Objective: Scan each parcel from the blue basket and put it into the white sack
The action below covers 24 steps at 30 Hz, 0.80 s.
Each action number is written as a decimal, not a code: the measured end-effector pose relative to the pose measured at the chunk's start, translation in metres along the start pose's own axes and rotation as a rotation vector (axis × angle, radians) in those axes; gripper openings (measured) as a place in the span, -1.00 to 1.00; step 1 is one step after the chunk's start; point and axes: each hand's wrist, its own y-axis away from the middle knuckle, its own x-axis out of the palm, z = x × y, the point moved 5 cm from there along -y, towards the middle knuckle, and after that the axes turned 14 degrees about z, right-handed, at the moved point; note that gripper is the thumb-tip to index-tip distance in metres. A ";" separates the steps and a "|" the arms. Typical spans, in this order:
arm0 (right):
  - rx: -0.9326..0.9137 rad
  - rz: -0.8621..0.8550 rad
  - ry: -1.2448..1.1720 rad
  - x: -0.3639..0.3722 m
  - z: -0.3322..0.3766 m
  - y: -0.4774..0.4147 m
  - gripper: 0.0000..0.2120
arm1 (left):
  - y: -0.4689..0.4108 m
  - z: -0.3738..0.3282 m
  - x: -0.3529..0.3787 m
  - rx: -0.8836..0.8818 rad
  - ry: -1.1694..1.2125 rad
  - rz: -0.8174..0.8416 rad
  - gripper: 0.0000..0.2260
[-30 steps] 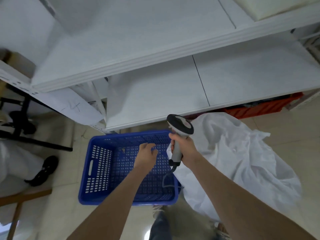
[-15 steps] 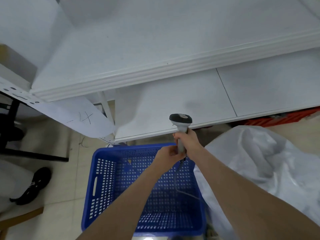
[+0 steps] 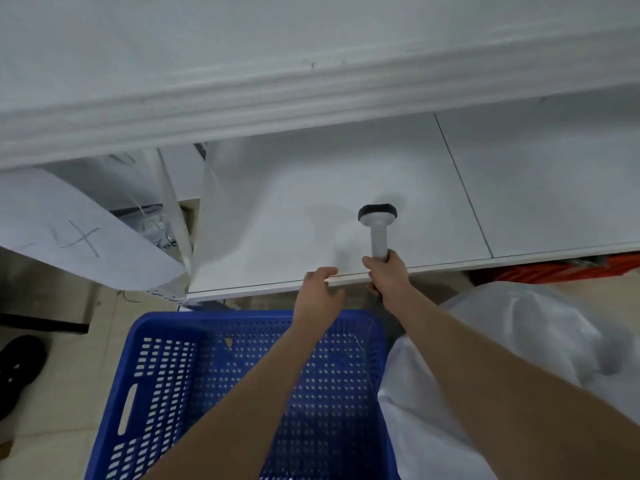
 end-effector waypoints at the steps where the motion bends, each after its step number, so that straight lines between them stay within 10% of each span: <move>1: 0.003 0.002 0.029 -0.003 -0.001 -0.011 -0.67 | -0.006 0.013 -0.001 -0.024 -0.021 -0.026 -0.64; 16: -0.124 -0.142 0.327 -0.030 -0.015 -0.113 -0.69 | -0.050 0.079 0.023 -0.030 -0.124 -0.030 -0.67; 24: -0.082 -0.198 0.526 -0.033 -0.015 -0.074 -0.37 | -0.034 0.073 0.018 -0.080 -0.153 -0.008 -0.63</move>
